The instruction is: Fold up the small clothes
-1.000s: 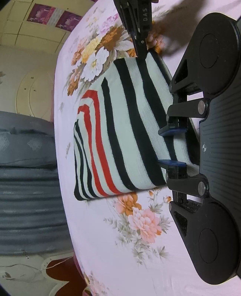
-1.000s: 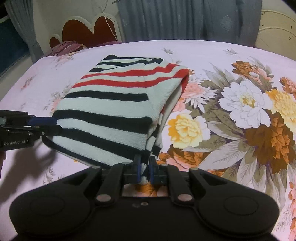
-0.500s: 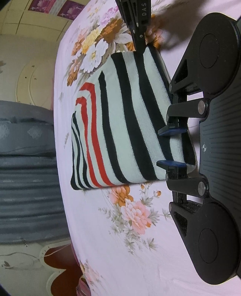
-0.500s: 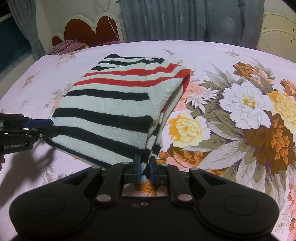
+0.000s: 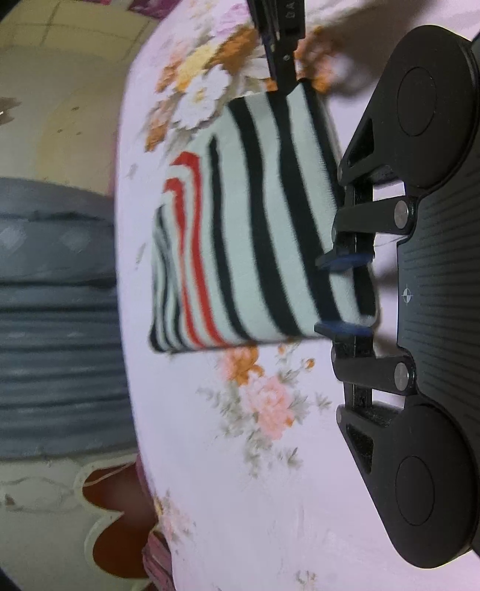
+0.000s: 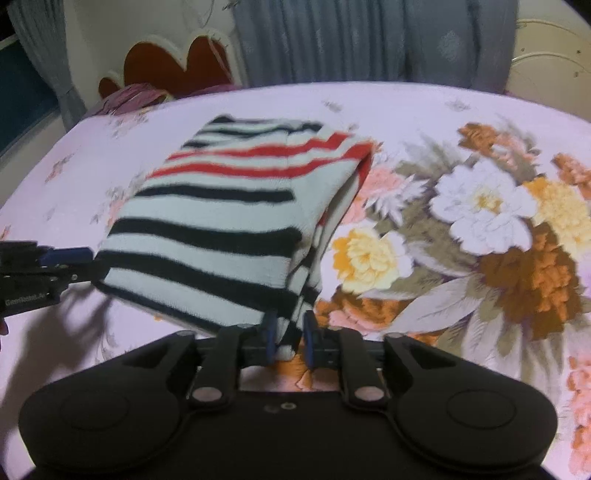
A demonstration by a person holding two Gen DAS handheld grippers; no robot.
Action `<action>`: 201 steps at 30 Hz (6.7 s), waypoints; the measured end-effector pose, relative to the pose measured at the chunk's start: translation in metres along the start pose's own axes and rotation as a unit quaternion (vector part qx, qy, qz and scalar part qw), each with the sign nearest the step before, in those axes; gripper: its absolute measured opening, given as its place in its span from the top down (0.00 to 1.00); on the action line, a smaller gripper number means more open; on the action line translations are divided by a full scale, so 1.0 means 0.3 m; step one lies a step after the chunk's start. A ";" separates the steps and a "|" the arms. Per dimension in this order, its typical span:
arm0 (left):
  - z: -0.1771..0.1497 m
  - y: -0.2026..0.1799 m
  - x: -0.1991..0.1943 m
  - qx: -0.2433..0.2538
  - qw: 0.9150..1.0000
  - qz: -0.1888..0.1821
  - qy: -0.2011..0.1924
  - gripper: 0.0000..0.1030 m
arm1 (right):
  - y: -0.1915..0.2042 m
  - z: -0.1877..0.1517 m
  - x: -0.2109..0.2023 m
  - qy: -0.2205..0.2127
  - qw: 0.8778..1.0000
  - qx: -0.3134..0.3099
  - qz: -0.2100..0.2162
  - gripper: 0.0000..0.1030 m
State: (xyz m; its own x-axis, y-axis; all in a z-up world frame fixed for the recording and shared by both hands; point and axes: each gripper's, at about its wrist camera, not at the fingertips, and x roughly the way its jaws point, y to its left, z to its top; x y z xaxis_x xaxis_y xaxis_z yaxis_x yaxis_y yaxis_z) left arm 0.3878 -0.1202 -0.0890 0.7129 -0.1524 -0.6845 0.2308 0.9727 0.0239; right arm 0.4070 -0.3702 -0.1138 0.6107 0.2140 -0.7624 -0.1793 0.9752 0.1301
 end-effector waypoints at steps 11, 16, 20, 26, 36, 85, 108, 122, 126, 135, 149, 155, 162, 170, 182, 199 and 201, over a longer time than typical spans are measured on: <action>0.094 0.066 -0.007 -0.054 0.998 -0.018 -0.038 0.05 | -0.026 0.087 -0.059 -0.069 0.997 0.034 0.027 0.73; 0.164 0.036 0.132 -0.052 0.998 -0.022 -0.005 0.05 | -0.022 0.140 0.027 -0.078 0.996 0.025 0.020 0.89; 0.141 0.038 0.235 -0.058 0.996 -0.015 0.060 0.05 | -0.040 0.153 0.124 -0.030 0.999 0.010 0.009 0.87; 0.176 0.117 0.225 -0.097 0.994 -0.028 0.034 0.05 | -0.165 0.166 0.068 -0.054 0.992 0.102 0.050 0.48; 0.230 0.217 0.376 -0.145 0.979 -0.118 0.080 0.05 | -0.314 0.130 0.222 -0.002 0.946 0.286 0.152 0.40; 0.329 0.433 0.074 -0.008 0.998 -0.064 -0.008 0.62 | 0.448 0.375 0.222 -0.035 0.997 0.019 0.058 0.68; 0.176 0.571 0.192 -0.026 0.998 -0.054 -0.002 0.34 | 0.692 0.288 0.489 0.007 0.998 0.059 0.027 0.66; 0.213 0.459 0.205 0.019 0.993 -0.113 0.005 0.40 | 0.786 0.361 0.513 0.014 0.996 -0.043 -0.077 0.91; 0.216 0.461 0.131 0.015 0.994 -0.111 -0.009 0.42 | 0.766 0.367 0.479 0.005 0.997 -0.028 -0.074 0.88; 0.047 0.446 -0.079 0.004 0.995 -0.096 -0.027 0.50 | 0.852 0.210 0.234 -0.032 0.996 -0.085 -0.008 0.86; -0.059 0.387 -0.126 0.017 1.000 -0.026 0.002 0.50 | 0.836 0.081 0.242 -0.003 0.994 -0.098 -0.040 0.81; -0.072 0.377 -0.095 0.002 1.000 -0.007 0.011 0.50 | 0.792 0.066 0.300 0.020 0.997 -0.060 -0.034 0.80; -0.070 0.365 -0.150 -0.002 1.000 0.009 0.000 0.50 | 0.788 0.052 0.206 -0.008 0.998 -0.049 -0.026 0.79; -0.069 0.300 -0.351 -0.007 0.999 0.021 -0.045 0.50 | 0.752 0.014 -0.038 -0.068 0.997 -0.028 -0.017 0.74; -0.146 0.128 -0.730 -0.012 0.991 0.060 -0.117 0.00 | 0.756 -0.160 -0.365 -0.134 0.989 -0.012 -0.058 0.01; -0.328 -0.015 -1.107 -0.023 0.986 0.054 -0.155 0.00 | 0.825 -0.402 -0.673 -0.173 0.981 -0.015 -0.085 0.01; -0.338 -0.015 -1.131 -0.027 0.986 0.053 -0.157 0.00 | 0.830 -0.414 -0.686 -0.173 0.981 -0.015 -0.082 0.01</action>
State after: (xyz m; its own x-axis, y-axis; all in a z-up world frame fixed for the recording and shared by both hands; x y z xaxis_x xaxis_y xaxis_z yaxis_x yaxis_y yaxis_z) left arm 0.0775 -0.0551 0.0692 0.9030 -0.0870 -0.4206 0.1137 0.9928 0.0387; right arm 0.1409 -0.1786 -0.0031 0.8578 0.0662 -0.5098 -0.0759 0.9971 0.0019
